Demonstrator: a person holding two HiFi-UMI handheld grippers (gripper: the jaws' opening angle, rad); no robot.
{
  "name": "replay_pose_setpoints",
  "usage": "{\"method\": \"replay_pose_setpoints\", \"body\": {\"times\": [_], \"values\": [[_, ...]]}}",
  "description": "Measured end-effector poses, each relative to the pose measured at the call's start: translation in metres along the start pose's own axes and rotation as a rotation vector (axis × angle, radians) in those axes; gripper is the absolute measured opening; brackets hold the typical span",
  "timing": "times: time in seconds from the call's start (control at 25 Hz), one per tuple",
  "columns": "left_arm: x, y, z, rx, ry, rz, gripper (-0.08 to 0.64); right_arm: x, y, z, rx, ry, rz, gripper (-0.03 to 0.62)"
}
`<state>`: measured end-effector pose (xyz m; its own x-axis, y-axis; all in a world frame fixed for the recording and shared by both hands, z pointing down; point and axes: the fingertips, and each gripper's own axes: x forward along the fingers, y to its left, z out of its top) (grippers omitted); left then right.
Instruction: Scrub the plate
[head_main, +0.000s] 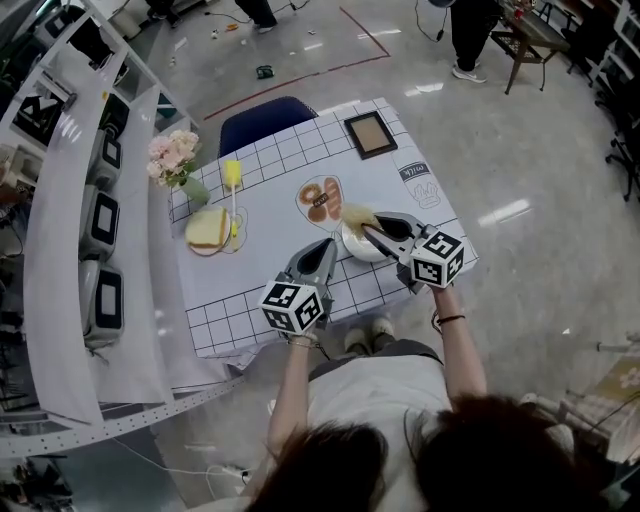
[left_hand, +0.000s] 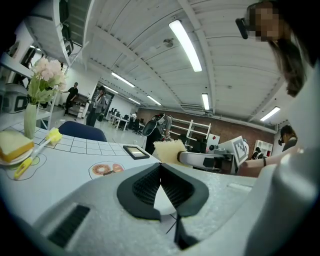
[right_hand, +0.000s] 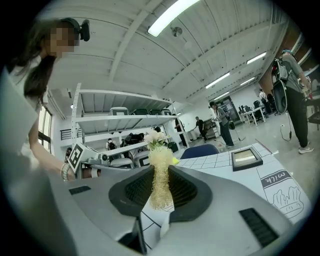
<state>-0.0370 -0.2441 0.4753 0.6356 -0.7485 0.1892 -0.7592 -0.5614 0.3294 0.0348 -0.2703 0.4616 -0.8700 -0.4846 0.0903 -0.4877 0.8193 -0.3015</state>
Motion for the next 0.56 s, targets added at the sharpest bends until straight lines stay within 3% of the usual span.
{"method": "replay_pose_setpoints", "body": {"times": [0.56], "values": [[-0.008,0.004,-0.009,-0.019,-0.005,0.014,0.011,0.003,0.009,-0.003,-0.001,-0.016,0.003,0.080]]}}
